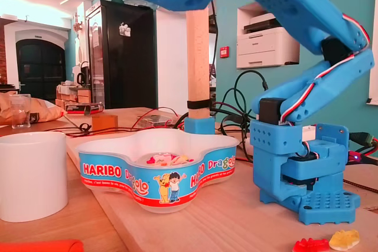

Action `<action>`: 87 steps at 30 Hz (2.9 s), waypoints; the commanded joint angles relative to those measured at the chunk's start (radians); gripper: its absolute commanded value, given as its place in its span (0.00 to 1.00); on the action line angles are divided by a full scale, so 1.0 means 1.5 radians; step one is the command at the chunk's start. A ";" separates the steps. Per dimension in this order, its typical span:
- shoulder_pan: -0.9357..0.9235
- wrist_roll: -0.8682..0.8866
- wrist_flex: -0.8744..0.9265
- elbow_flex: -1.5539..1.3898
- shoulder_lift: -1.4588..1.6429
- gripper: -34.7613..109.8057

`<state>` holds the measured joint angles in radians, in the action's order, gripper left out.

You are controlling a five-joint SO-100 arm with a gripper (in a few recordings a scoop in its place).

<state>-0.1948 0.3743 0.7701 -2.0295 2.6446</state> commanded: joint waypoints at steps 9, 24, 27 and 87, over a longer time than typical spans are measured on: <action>-0.144 0.205 0.520 0.230 -0.059 0.23; -0.424 0.211 0.626 0.018 -0.108 0.23; -0.445 0.211 0.626 0.052 -0.193 0.23; -0.482 -0.148 0.345 0.067 -0.511 0.32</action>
<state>-0.9097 0.1503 1.3054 -1.9190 1.8208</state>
